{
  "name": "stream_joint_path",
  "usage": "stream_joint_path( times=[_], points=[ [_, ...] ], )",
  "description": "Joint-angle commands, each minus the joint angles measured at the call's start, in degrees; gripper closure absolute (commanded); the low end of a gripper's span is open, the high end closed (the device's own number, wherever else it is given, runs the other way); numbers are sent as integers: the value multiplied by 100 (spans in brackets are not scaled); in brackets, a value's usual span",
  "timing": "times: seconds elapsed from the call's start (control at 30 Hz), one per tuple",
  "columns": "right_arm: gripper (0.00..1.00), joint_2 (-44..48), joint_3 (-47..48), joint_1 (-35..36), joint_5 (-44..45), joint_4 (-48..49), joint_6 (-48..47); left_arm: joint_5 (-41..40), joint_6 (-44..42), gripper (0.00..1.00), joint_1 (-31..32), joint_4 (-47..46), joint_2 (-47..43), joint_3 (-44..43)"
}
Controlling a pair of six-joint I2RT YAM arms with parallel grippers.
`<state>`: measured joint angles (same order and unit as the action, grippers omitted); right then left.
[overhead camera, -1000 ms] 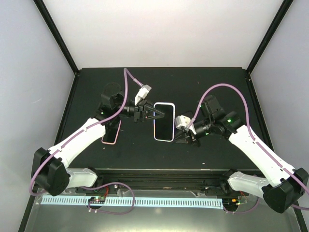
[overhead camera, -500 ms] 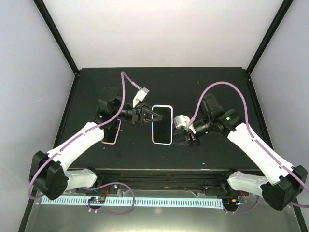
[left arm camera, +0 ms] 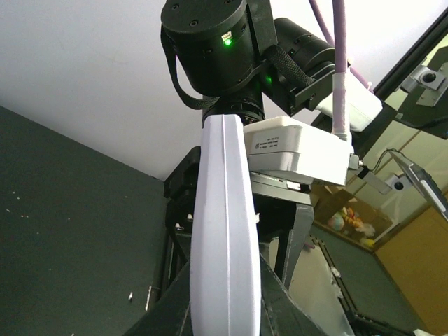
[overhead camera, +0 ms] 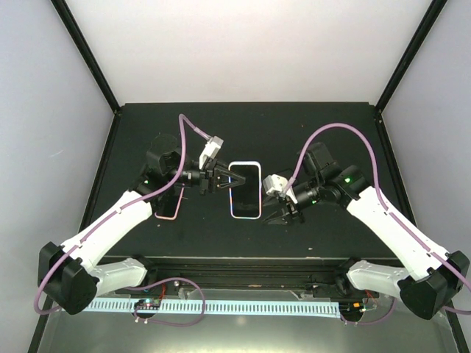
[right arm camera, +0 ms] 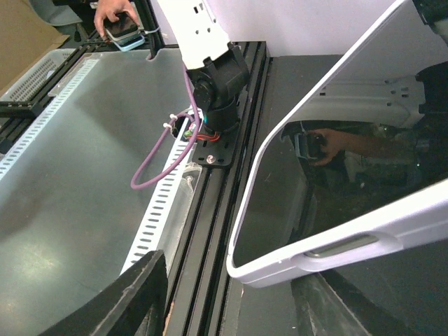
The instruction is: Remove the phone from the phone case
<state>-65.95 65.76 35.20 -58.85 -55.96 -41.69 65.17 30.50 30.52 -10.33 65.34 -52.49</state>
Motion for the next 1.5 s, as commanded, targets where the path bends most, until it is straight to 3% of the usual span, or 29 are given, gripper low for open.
stream_joint_path(
  times=[0.0, 0.13, 0.3, 0.5, 0.87, 1.07, 1.23, 1.47],
  points=[
    [52, -23, -50, 167, 169, 188, 181, -120, 5, 98, 32, -309, -81, -139],
    [57, -66, -25, 288, 193, 26, -1, -111, 61, 98, 25, -382, -83, -105],
    [74, 30, -86, 327, 199, 107, -67, 23, 179, 98, 28, -557, -71, -26],
    [85, 44, -92, 342, 220, 106, -157, 334, 391, 98, 33, -746, -40, 26],
    [87, 282, -144, 416, 893, 292, -157, 1237, 1201, 98, 37, -1391, 173, 63],
    [87, 236, -212, 410, 1157, 447, -37, 1383, 1316, 98, 41, -1429, 142, 72],
    [87, 272, -119, 409, 1441, 461, -23, 1641, 2104, 99, 49, -2256, 208, 190],
    [87, 258, -173, 403, 1665, 745, 198, 1693, 2127, 98, 47, -2264, 136, 208]
  ],
)
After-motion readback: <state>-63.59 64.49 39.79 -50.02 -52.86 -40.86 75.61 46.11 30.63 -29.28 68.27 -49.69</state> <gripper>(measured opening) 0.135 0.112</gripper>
